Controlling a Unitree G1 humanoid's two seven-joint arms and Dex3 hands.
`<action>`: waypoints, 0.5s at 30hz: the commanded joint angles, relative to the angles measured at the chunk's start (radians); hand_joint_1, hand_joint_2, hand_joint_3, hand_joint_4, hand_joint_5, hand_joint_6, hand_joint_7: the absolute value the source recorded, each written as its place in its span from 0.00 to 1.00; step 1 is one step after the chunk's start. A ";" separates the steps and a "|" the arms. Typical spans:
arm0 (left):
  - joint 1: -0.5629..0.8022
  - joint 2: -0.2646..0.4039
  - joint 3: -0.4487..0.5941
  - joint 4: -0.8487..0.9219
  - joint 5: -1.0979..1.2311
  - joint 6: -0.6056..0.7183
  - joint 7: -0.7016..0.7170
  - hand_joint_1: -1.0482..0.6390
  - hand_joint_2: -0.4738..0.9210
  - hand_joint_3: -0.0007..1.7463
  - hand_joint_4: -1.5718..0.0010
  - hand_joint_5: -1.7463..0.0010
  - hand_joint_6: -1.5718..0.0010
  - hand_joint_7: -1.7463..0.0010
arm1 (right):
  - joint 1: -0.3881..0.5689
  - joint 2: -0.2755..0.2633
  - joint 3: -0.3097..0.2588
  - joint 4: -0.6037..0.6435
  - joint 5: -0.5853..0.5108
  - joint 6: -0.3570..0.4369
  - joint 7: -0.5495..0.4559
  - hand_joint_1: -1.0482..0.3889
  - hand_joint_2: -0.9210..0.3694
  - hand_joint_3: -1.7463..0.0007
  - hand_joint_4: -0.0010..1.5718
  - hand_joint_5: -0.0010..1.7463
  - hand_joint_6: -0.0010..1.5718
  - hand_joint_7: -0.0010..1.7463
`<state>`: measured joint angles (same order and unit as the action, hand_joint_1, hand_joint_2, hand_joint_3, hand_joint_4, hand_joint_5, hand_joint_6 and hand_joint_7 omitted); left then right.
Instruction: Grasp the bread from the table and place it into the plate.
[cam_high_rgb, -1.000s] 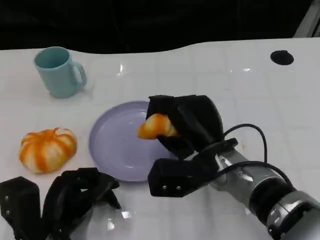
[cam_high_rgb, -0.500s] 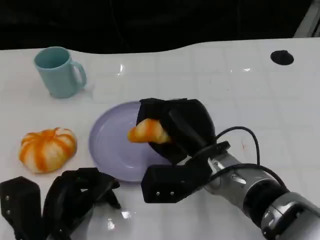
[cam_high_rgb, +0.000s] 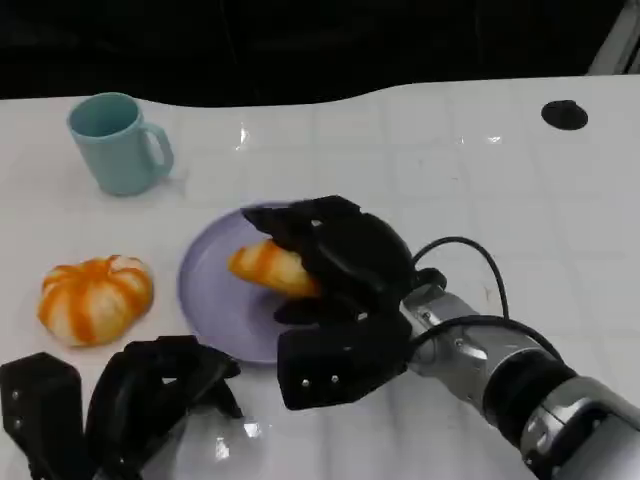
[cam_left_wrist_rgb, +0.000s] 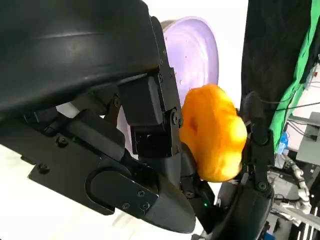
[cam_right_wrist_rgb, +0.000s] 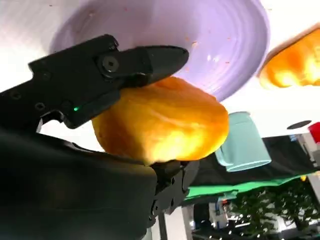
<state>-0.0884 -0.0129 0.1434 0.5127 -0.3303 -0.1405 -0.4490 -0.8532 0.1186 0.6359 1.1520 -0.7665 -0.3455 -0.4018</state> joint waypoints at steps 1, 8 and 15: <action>0.024 0.012 0.002 0.014 0.009 0.009 -0.001 0.00 0.82 0.06 0.40 0.16 0.00 0.83 | 0.016 -0.025 -0.011 -0.035 0.020 -0.010 0.024 0.09 0.00 0.82 0.00 0.00 0.03 0.00; 0.023 0.011 0.001 0.011 0.013 0.010 0.007 0.00 0.82 0.06 0.41 0.16 0.00 0.83 | 0.061 -0.072 -0.009 -0.109 0.015 -0.038 0.020 0.09 0.00 0.81 0.03 0.02 0.04 0.01; 0.025 0.005 0.002 0.005 0.005 0.018 0.007 0.00 0.82 0.06 0.40 0.16 0.00 0.83 | 0.124 -0.134 -0.013 -0.209 0.017 -0.059 0.034 0.11 0.00 0.81 0.04 0.03 0.05 0.01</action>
<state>-0.0879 -0.0140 0.1440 0.5121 -0.3317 -0.1404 -0.4491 -0.7552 0.0213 0.6356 0.9892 -0.7635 -0.3859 -0.3767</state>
